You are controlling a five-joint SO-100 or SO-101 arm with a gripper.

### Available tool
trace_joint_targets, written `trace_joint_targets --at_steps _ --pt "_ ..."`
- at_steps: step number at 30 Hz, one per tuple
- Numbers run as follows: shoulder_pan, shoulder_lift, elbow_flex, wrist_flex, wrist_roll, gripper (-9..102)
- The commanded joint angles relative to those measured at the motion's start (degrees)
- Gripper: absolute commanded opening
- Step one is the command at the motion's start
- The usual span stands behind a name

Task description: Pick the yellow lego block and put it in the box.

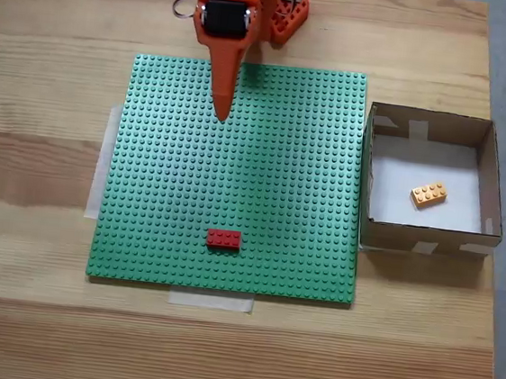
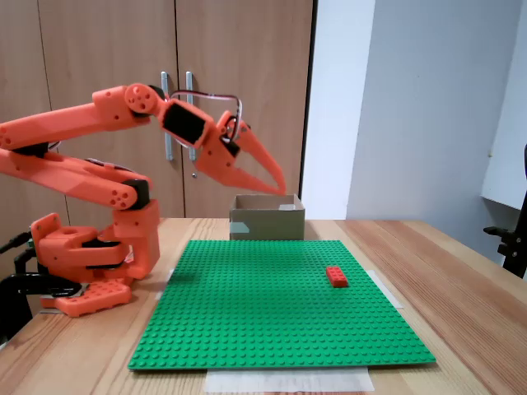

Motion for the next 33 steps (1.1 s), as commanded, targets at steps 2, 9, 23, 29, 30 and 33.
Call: trace_joint_targets --at_steps 2,9,23,29,30,33 --pt "0.6 2.5 3.3 -0.4 0.5 -1" --pt "1.0 11.1 13.8 2.5 3.9 -1" --pt "2.1 22.6 26.1 9.6 -0.7 -1" --pt "2.2 22.7 27.9 10.4 -1.3 -1" --pt "2.2 22.7 27.9 10.5 -1.1 -1" --pt "2.1 22.7 28.4 10.8 -0.8 -1"
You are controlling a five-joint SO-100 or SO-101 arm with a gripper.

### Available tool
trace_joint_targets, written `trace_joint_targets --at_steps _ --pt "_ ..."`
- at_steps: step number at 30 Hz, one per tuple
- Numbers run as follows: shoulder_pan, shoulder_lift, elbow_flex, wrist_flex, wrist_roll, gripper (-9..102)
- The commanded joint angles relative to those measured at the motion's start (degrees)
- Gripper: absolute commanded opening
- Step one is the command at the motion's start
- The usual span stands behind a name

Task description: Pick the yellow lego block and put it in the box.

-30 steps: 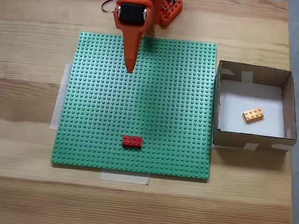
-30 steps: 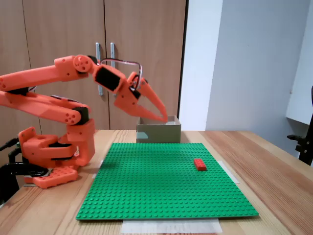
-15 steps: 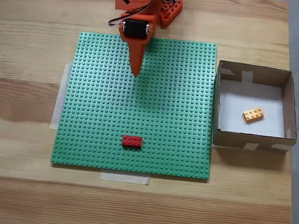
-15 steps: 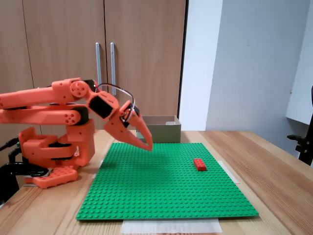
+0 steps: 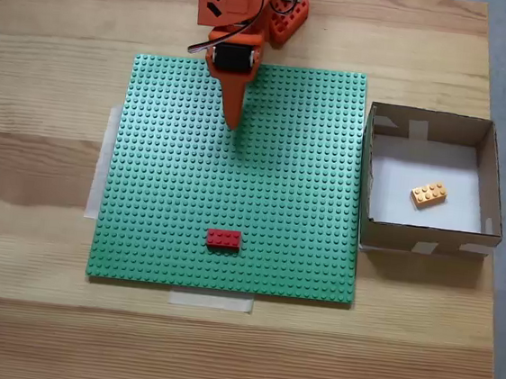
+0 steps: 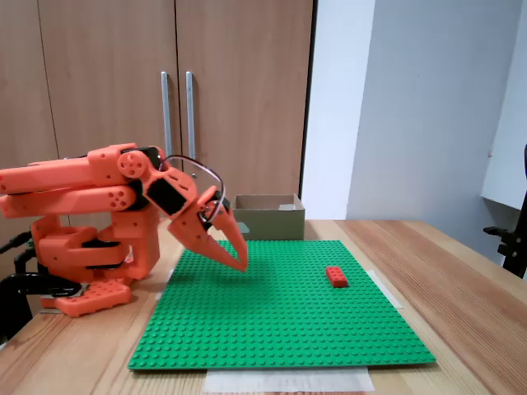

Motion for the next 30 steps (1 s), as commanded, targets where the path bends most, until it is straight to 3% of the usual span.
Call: trace_joint_targets --at_steps 1,30 --pt "0.4 0.4 0.4 0.5 0.2 -1" --pt "-0.5 0.4 0.9 1.4 -0.7 -1"
